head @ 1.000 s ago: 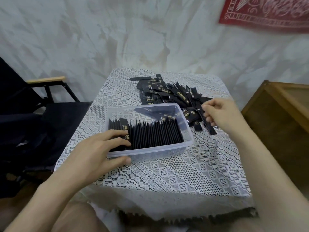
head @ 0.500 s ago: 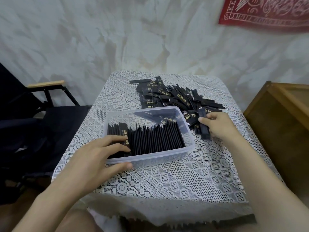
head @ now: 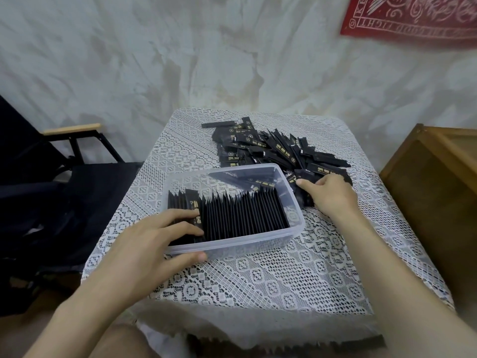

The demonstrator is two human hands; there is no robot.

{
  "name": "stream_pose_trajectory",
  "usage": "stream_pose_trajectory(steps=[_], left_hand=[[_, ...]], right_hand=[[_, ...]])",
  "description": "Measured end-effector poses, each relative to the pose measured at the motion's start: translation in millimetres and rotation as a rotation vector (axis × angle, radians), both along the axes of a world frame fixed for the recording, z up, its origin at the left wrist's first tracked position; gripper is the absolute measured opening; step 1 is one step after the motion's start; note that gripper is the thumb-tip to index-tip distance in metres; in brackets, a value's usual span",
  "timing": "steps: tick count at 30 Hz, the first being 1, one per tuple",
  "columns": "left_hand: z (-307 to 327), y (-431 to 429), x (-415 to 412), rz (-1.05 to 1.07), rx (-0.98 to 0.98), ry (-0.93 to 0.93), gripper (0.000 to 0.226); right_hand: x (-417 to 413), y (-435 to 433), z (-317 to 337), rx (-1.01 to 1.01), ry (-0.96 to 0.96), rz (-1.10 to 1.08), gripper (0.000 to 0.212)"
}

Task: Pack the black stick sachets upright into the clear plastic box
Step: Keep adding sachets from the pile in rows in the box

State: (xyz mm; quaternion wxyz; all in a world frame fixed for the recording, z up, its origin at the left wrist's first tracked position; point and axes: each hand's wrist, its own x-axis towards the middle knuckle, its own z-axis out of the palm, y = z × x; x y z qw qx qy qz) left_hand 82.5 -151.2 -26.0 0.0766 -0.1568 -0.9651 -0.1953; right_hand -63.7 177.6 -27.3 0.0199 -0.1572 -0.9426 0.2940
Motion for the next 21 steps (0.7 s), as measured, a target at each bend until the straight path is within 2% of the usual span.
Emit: stream_pose_trajectory(steps=[5, 9, 16, 21], left_hand=[[0.7, 0.6, 0.2, 0.002, 0.004, 0.001, 0.058], [0.5, 1.0, 0.3, 0.003, 0.005, -0.005, 0.060], [1.2, 0.8, 1.3, 0.003, 0.005, -0.014, 0.059], [1.6, 1.1, 1.4, 0.003, 0.004, -0.020, 0.058]], right_hand=[[-2.4, -7.6, 3.7, -0.075, 0.002, 0.043, 0.050], [-9.6, -11.5, -2.0, -0.112, -0.022, 0.080, 0.033], [-14.8, -15.5, -1.9, -0.172, -0.047, 0.147, 0.033], [-15.7, -15.0, -5.9, -0.205, -0.090, 0.164, 0.049]])
